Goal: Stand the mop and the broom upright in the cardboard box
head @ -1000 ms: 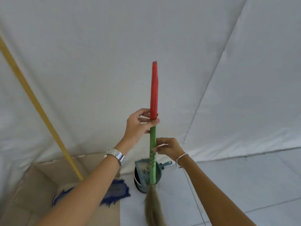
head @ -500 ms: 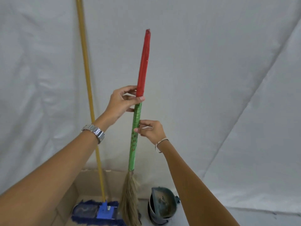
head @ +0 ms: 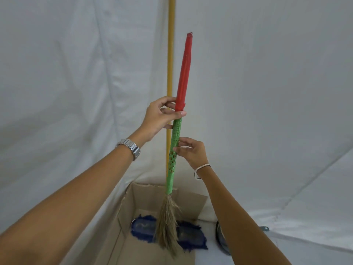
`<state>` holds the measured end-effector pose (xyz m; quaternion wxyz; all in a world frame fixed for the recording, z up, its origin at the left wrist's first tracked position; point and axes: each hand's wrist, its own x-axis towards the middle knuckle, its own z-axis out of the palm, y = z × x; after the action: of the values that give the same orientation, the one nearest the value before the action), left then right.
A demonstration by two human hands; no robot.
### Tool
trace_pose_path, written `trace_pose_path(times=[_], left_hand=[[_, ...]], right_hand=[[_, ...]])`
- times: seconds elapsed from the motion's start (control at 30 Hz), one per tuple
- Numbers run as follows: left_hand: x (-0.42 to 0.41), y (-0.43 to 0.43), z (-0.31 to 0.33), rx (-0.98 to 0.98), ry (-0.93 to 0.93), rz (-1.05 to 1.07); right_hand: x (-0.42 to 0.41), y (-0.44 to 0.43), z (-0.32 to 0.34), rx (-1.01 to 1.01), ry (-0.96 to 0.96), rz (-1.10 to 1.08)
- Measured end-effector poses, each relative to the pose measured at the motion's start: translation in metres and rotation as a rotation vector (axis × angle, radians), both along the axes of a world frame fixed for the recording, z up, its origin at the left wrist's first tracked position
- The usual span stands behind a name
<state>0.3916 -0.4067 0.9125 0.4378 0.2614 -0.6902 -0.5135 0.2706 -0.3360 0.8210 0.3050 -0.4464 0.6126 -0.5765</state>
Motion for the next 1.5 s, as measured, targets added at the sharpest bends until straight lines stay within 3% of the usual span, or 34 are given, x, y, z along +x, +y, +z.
trace_pose_path(times=[0.53, 0.8, 0.97, 1.07, 1.3, 1.5], left_hand=[[0.072, -0.171, -0.167, 0.183, -0.059, 0.219], [0.066, -0.225, -0.251, 0.099, -0.103, 0.376], [0.065, -0.247, -0.275, 0.055, -0.042, 0.499], [0.067, -0.256, -0.286, 0.046, -0.039, 0.529], [0.07, -0.246, -0.302, -0.011, -0.08, 0.552], [0.071, -0.233, -0.3, -0.008, -0.106, 0.505]], right_hand=[[0.076, -0.186, -0.169, 0.192, -0.025, 0.104], [0.078, -0.257, -0.246, 0.214, 0.033, 0.159], [0.082, -0.29, -0.272, 0.245, 0.116, 0.057], [0.087, -0.298, -0.279, 0.268, 0.175, 0.1], [0.089, -0.294, -0.28, 0.231, 0.094, 0.185], [0.085, -0.277, -0.278, 0.281, 0.226, 0.27]])
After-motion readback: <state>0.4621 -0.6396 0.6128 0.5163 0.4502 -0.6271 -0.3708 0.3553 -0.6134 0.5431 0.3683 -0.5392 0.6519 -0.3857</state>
